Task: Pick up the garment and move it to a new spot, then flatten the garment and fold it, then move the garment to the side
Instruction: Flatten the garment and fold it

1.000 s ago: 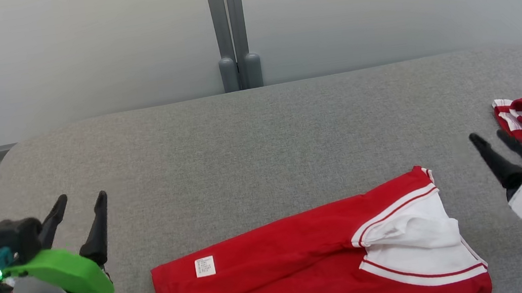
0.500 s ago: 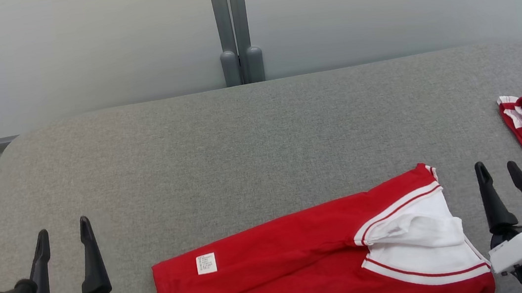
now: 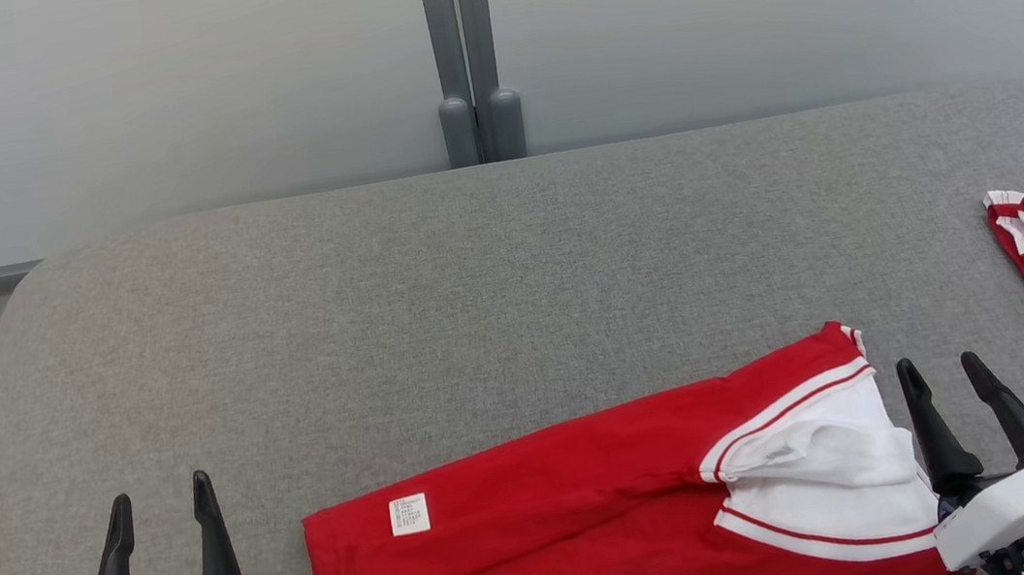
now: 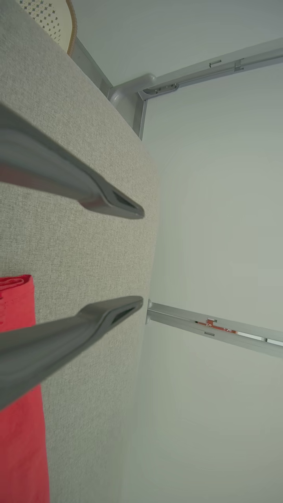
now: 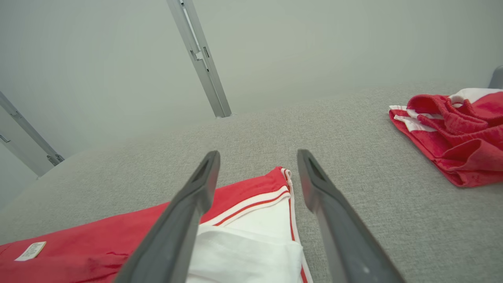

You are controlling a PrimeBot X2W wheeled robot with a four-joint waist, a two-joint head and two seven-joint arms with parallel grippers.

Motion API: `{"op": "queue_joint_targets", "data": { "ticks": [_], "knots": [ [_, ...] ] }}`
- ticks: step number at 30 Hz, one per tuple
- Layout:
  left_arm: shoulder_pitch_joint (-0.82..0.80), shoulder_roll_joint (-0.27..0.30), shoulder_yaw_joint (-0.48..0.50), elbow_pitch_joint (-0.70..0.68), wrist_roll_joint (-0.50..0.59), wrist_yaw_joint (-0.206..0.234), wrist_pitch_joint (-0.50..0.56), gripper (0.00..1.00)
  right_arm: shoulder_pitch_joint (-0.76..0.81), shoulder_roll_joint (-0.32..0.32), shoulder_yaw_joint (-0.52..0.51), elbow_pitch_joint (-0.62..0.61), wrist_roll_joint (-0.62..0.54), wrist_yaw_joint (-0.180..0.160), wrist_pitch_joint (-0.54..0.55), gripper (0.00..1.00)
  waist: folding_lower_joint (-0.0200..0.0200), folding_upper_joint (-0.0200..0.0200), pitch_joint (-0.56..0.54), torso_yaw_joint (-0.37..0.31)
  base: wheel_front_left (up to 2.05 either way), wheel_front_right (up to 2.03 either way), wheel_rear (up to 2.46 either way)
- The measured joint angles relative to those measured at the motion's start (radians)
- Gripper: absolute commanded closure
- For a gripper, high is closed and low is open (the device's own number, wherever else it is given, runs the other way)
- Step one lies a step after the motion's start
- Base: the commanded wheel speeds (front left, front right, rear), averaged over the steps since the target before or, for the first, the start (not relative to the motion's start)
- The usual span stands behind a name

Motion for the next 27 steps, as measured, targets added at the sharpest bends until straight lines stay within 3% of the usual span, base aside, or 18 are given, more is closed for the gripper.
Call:
{"op": "queue_joint_targets", "data": {
  "ticks": [5,12,18,27],
  "knots": [
    [-0.002,-0.033,0.024,0.022,0.026,-0.035,-0.001,0.00,-0.016,-0.013,-0.006,0.059,0.001,0.000,0.026,0.00,0.0000,0.0000,0.001,0.003,0.00,0.00,0.00],
    [-0.019,-0.072,0.045,0.057,0.066,-0.083,-0.001,0.00,-0.094,-0.029,0.016,0.217,0.031,0.000,0.257,0.00,0.0000,0.0000,0.009,0.012,0.00,0.00,0.00],
    [-0.037,-0.088,0.051,0.082,0.084,-0.108,-0.001,0.00,-0.156,-0.019,0.031,0.332,0.105,0.000,0.383,0.00,0.0000,0.0000,0.019,0.031,0.00,0.00,0.00],
    [-0.053,-0.103,0.061,0.113,0.097,-0.134,0.000,0.00,-0.212,-0.013,0.043,0.436,0.182,0.000,0.420,0.00,0.0000,0.0000,0.029,0.068,0.00,0.00,0.00]
  ]
}}
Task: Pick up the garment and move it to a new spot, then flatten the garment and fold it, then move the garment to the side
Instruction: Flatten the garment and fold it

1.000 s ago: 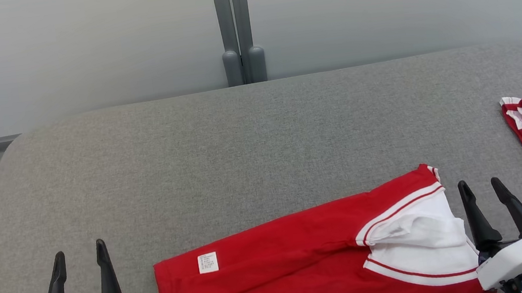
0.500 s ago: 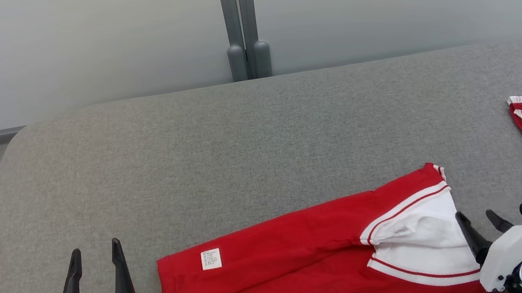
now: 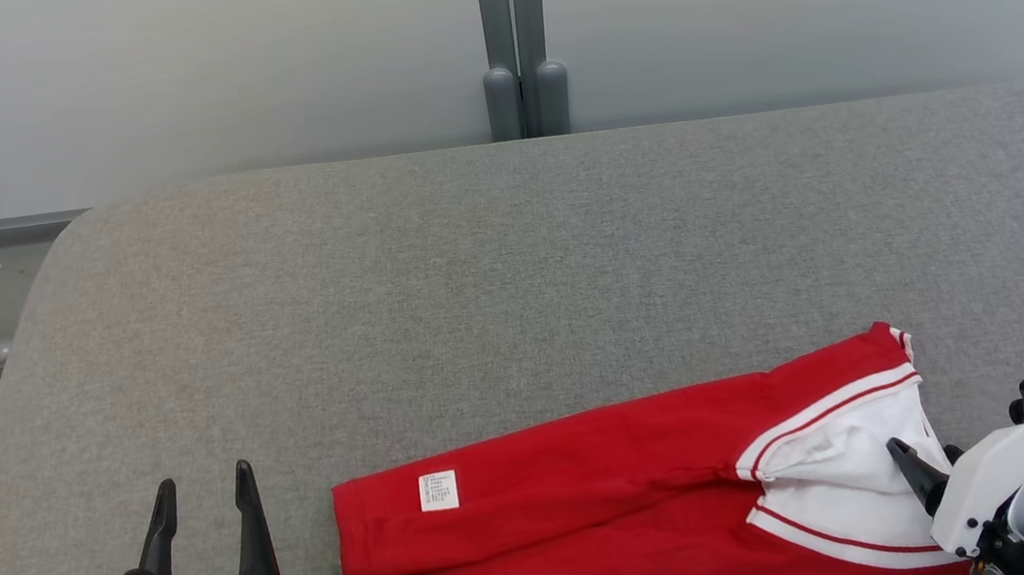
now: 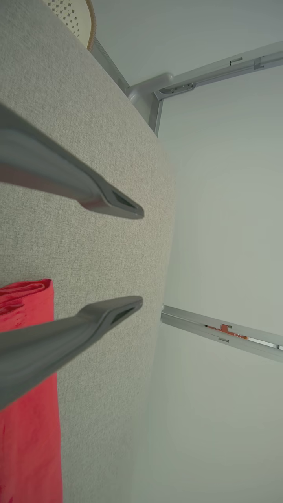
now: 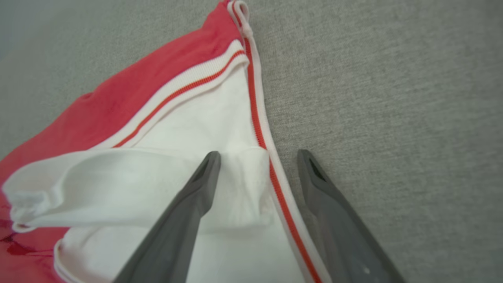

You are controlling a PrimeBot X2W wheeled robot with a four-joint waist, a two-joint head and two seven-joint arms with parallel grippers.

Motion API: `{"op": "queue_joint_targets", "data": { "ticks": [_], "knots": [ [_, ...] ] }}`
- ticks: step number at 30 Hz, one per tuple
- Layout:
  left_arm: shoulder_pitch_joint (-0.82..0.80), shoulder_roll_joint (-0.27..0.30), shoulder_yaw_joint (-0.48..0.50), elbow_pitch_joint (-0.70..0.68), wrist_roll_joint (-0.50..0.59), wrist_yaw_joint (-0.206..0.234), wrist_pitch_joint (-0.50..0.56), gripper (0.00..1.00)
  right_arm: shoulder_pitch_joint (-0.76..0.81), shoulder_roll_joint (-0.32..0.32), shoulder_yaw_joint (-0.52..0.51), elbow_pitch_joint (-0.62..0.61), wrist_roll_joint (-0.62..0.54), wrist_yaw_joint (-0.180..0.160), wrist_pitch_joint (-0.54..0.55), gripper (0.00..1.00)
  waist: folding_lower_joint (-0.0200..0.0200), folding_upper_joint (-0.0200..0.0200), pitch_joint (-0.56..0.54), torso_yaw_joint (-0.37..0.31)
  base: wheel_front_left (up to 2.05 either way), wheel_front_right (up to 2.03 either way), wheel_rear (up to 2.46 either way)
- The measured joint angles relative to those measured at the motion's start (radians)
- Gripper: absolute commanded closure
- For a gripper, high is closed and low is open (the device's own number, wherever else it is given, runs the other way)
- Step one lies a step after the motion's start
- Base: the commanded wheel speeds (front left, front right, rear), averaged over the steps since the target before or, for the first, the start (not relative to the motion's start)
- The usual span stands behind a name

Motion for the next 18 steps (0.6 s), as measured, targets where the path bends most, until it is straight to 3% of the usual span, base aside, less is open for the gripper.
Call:
{"op": "queue_joint_targets", "data": {
  "ticks": [2,3,4,9,18],
  "knots": [
    [-0.005,-0.004,0.001,0.007,0.007,-0.003,0.000,0.00,-0.010,0.002,0.021,0.011,0.026,0.000,0.006,0.00,0.0000,0.0000,0.001,0.008,0.00,0.00,0.00],
    [-0.006,-0.005,0.002,0.010,0.011,-0.007,0.000,0.00,-0.014,0.002,0.032,0.013,0.036,0.000,0.008,0.62,0.0000,0.0000,0.002,0.012,0.00,0.00,0.00],
    [-0.007,-0.006,0.002,0.012,0.014,-0.008,0.000,0.00,-0.016,0.002,0.042,0.012,0.044,0.000,0.008,1.00,0.0000,0.0000,0.002,0.014,0.00,0.00,0.00],
    [-0.009,-0.014,0.008,0.017,0.021,-0.012,0.000,0.00,-0.020,0.004,0.097,-0.013,0.103,0.000,-0.020,1.00,0.0000,0.0000,0.001,0.019,0.00,0.00,0.00],
    [-0.009,-0.029,0.022,0.019,0.031,-0.023,0.000,0.00,-0.066,-0.088,0.111,-0.017,0.139,0.000,-0.136,1.00,0.0000,0.0000,-0.002,-0.013,0.00,0.00,0.00]
  ]
}}
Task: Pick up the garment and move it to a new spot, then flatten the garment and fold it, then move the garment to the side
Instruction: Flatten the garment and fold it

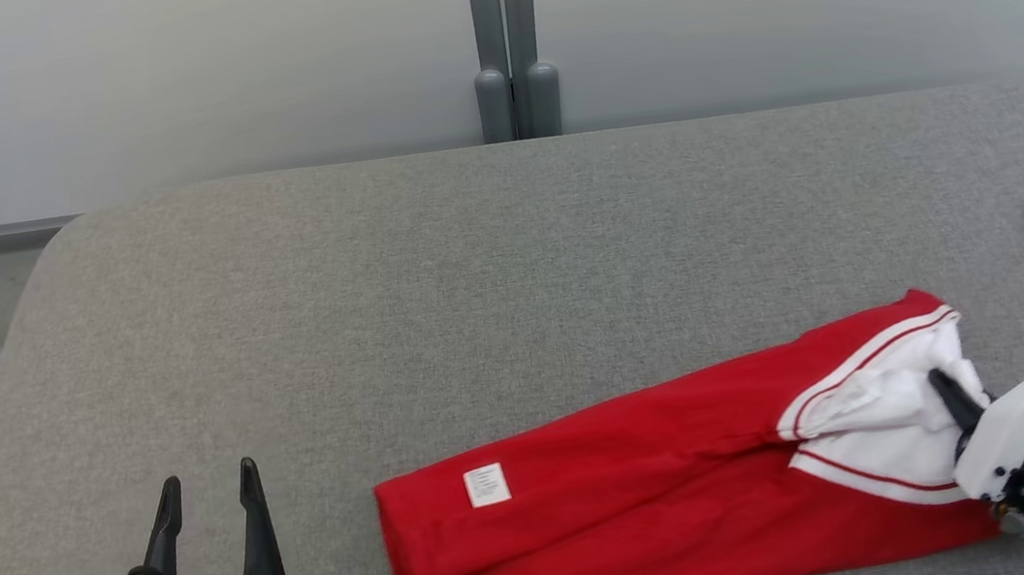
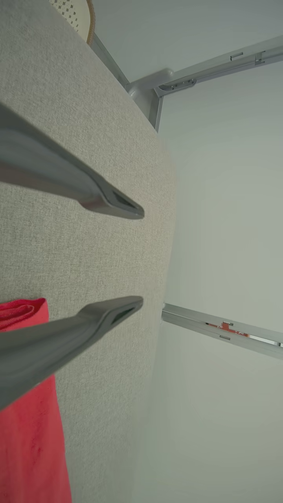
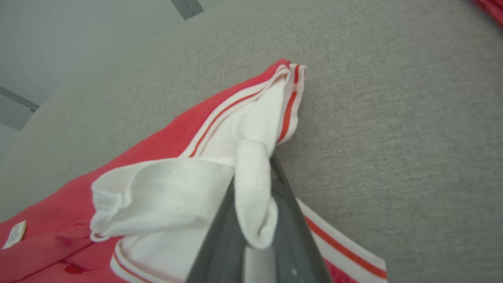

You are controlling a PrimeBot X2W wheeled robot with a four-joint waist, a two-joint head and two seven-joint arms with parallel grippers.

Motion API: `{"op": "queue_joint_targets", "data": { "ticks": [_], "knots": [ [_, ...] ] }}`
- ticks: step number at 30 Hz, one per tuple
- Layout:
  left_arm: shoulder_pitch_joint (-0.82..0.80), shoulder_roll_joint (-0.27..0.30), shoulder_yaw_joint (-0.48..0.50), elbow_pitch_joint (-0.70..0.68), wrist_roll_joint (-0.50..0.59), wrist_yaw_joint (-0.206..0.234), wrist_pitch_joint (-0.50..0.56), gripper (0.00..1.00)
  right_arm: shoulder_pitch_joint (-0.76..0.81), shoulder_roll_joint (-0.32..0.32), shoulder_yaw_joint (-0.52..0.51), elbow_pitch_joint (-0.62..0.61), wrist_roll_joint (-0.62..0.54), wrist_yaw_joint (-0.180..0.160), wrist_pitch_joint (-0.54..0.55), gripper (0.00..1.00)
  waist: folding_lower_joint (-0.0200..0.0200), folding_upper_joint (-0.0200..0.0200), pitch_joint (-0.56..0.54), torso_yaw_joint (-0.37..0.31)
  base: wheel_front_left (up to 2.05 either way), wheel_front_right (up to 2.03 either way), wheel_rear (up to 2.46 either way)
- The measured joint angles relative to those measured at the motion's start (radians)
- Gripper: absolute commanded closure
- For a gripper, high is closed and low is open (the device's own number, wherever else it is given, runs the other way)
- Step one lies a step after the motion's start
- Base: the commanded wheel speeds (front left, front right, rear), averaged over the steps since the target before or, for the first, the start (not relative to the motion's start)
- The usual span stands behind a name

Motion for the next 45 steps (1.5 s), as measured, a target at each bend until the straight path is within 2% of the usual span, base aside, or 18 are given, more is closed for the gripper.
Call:
{"op": "queue_joint_targets", "data": {
  "ticks": [9,13,18,24,30,37,45],
  "knots": [
    [0.000,-0.011,0.014,0.001,0.013,-0.009,0.000,0.00,-0.044,-0.132,-0.046,0.080,-0.034,0.000,-0.083,1.00,0.0000,0.0000,-0.003,-0.043,0.00,0.00,0.00],
    [0.002,-0.017,0.021,0.005,0.016,-0.013,0.000,0.00,-0.050,-0.138,-0.029,0.042,-0.053,0.000,-0.098,1.00,0.0000,0.0000,-0.014,-0.052,0.00,0.00,0.00],
    [0.007,-0.028,0.032,0.008,0.018,-0.015,0.000,0.00,-0.041,-0.117,0.009,-0.085,-0.098,0.000,-0.105,1.00,0.0000,0.0000,-0.034,-0.054,0.00,0.00,0.00],
    [0.017,-0.035,0.046,0.013,0.026,-0.022,0.000,0.00,0.023,-0.053,0.048,-0.295,-0.168,0.000,-0.052,1.00,0.0000,0.0000,-0.051,-0.031,0.00,0.00,0.00],
    [0.017,-0.043,0.042,0.028,0.030,-0.032,0.000,0.00,0.096,0.055,0.106,-0.440,-0.226,0.000,0.056,1.00,0.0000,0.0000,-0.059,0.012,0.00,0.00,0.00],
    [0.006,-0.047,0.030,0.045,0.046,-0.043,0.000,0.00,0.132,0.169,0.146,-0.430,-0.281,0.000,0.117,1.00,0.0000,0.0000,-0.060,0.081,0.00,0.00,0.00],
    [-0.022,-0.050,0.021,0.069,0.051,-0.054,0.000,0.00,0.117,0.258,0.161,-0.310,-0.320,0.000,0.103,1.00,0.0000,0.0000,-0.049,0.149,0.00,0.00,0.00]
  ]
}}
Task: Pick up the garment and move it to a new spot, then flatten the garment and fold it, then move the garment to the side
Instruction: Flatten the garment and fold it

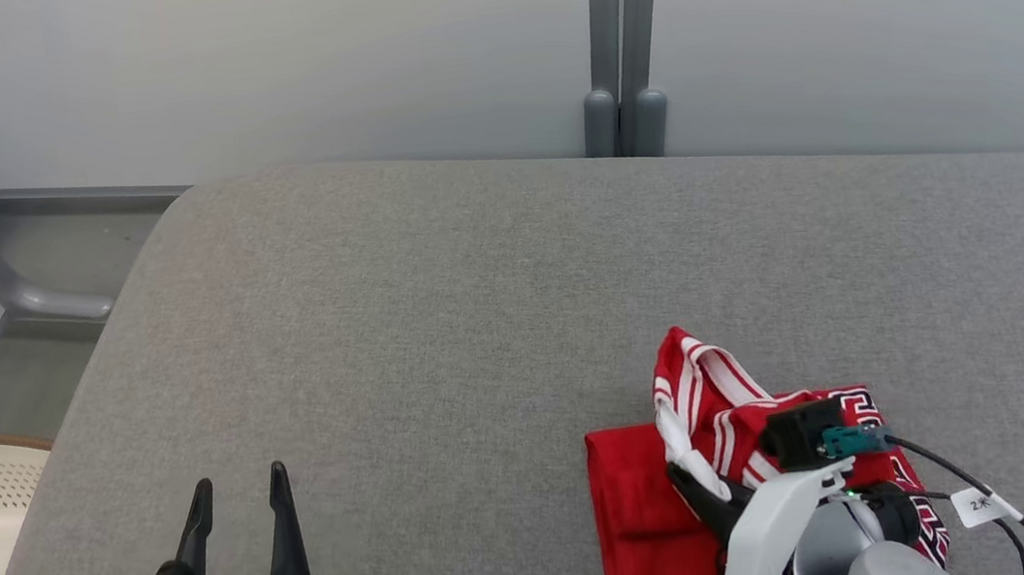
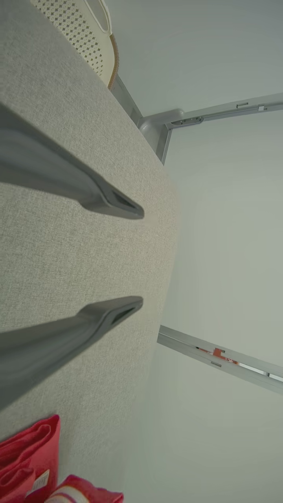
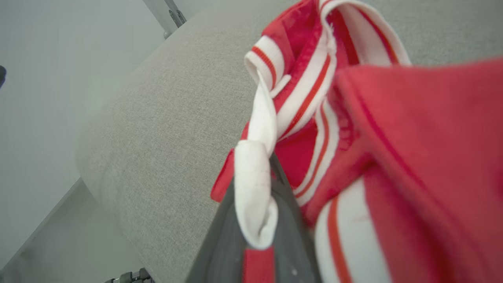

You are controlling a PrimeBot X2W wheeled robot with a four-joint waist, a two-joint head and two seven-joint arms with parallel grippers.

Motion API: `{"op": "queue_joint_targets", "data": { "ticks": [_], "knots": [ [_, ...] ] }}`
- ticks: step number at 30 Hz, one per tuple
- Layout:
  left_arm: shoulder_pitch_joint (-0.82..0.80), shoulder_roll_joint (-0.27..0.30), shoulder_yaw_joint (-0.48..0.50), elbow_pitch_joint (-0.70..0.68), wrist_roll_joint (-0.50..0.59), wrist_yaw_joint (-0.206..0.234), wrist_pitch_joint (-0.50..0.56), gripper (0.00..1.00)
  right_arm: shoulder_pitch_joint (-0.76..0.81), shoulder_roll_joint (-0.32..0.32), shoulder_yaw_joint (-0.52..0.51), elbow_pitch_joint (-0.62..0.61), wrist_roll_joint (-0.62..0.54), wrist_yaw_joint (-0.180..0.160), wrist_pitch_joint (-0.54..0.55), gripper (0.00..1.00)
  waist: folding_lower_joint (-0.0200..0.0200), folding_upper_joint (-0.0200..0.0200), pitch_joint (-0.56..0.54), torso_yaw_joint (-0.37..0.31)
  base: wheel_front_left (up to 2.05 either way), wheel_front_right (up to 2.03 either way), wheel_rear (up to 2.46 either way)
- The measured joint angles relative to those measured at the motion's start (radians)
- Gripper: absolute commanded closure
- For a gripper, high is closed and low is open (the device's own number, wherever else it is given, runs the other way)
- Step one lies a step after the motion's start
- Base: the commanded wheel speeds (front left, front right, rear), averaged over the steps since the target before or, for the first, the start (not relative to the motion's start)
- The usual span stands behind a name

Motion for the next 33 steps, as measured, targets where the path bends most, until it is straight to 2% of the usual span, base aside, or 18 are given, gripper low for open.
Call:
{"op": "queue_joint_targets", "data": {
  "ticks": [2,3,7,10,13,19,23,25,26,28,30,33],
  "knots": [
    [-0.003,0.000,0.001,0.006,0.000,-0.001,0.000,0.00,-0.009,0.011,0.012,0.036,-0.001,0.000,-0.003,0.76,0.0000,0.0000,0.005,0.008,0.00,0.00,0.00],
    [-0.004,0.000,0.001,0.010,0.001,-0.002,0.000,0.00,-0.012,0.016,0.020,0.052,-0.001,0.000,-0.009,0.02,0.0000,0.0000,0.007,0.011,0.00,0.00,0.00],
    [-0.009,-0.001,0.011,0.015,0.002,-0.003,0.000,0.00,-0.025,0.027,0.056,0.074,0.019,0.000,-0.022,0.00,0.0000,0.0000,0.011,0.012,0.00,0.00,0.00],
    [-0.009,-0.001,0.017,0.015,0.002,-0.002,0.000,0.00,-0.031,0.028,0.083,0.040,0.052,0.000,-0.041,0.00,0.0000,0.0000,0.009,-0.002,0.00,0.00,0.00],
    [-0.008,-0.002,0.029,0.008,0.002,-0.002,0.000,0.00,-0.035,0.011,0.107,-0.036,0.101,0.000,-0.062,0.00,0.0000,0.0000,0.006,-0.020,0.00,0.00,0.00],
    [-0.001,-0.003,0.052,-0.012,0.003,0.002,0.000,0.00,-0.035,-0.075,0.102,-0.241,0.191,0.000,-0.110,0.00,0.0000,0.0000,0.000,-0.074,0.00,0.00,0.00],
    [0.000,-0.004,0.057,-0.024,0.006,0.002,0.000,0.00,-0.035,-0.130,0.019,-0.351,0.214,0.000,-0.165,0.00,0.0000,0.0000,-0.004,-0.111,0.00,0.00,0.00],
    [0.001,-0.005,0.056,-0.030,0.009,0.002,0.000,0.00,-0.032,-0.161,-0.067,-0.374,0.201,0.000,-0.208,0.00,0.0000,0.0000,-0.006,-0.130,0.00,0.00,0.00],
    [0.001,-0.007,0.054,-0.035,0.009,0.002,0.000,0.00,-0.019,-0.182,-0.146,-0.376,0.166,0.000,-0.241,0.00,0.0000,0.0000,-0.007,-0.146,0.00,0.00,0.00],
    [0.003,-0.008,0.056,-0.038,0.009,0.003,0.000,0.00,0.023,-0.196,-0.265,-0.347,0.105,0.000,-0.277,0.00,0.0000,0.0000,-0.010,-0.166,0.00,0.00,0.00],
    [0.005,-0.010,0.061,-0.042,0.010,0.006,0.000,0.00,0.061,-0.192,-0.339,-0.313,0.058,0.000,-0.294,0.00,0.0000,0.0000,-0.011,-0.177,0.00,0.00,0.00],
    [0.011,-0.011,0.067,-0.051,0.010,0.007,0.000,0.00,0.098,-0.174,-0.398,-0.262,-0.015,0.000,-0.310,0.00,0.0000,0.0000,-0.009,-0.190,0.00,0.00,0.00]
  ]
}}
